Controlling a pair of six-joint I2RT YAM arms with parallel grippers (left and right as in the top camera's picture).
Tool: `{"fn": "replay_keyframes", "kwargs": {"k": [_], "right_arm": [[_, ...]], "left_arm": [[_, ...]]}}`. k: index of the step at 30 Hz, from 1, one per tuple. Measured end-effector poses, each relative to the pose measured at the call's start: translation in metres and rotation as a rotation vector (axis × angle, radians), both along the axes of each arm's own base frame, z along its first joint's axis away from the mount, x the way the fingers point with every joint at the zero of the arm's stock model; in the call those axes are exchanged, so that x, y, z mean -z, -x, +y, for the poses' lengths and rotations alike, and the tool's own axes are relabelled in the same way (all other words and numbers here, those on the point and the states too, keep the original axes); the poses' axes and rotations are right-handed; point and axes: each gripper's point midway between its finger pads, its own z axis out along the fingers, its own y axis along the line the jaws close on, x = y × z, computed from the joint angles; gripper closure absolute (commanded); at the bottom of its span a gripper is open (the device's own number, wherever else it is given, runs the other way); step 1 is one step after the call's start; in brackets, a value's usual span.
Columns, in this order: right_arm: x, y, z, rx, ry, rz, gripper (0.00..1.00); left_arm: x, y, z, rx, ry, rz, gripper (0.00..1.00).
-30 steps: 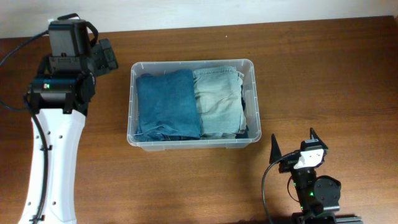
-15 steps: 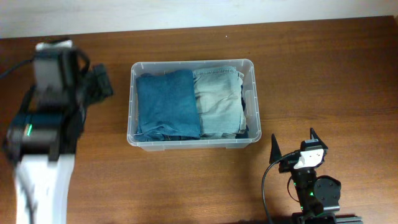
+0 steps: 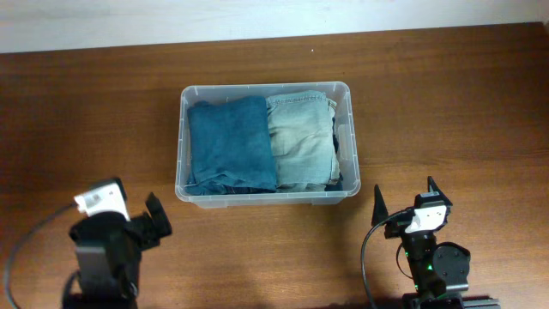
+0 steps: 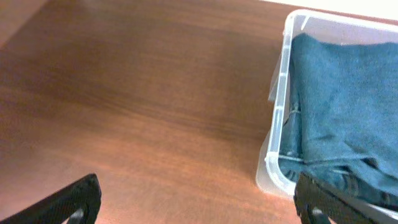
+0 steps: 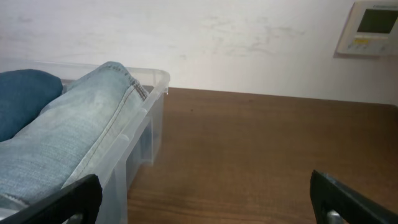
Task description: Pack container
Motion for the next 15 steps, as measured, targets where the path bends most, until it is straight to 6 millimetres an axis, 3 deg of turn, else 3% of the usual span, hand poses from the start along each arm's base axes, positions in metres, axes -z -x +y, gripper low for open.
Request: {"fn": "replay_keyframes", "kwargs": {"k": [3,5,11,15], "right_arm": [[0.0,0.0,0.0,0.0,0.001,0.0,0.02],[0.0,0.0,0.0,0.0,0.0,0.0,0.02],[0.0,0.0,0.0,0.0,0.0,0.0,0.02],[0.0,0.0,0.0,0.0,0.0,0.0,0.02]], "left_arm": [[0.022,-0.003,-0.004,0.016,0.018,-0.077,0.01],[0.027,-0.01,-0.006,0.028,0.029,-0.15,0.01],[0.02,-0.027,-0.014,0.068,0.067,-0.431,0.01],[0.027,-0.027,-0.017,0.09,0.08,-0.495,0.01]]}}
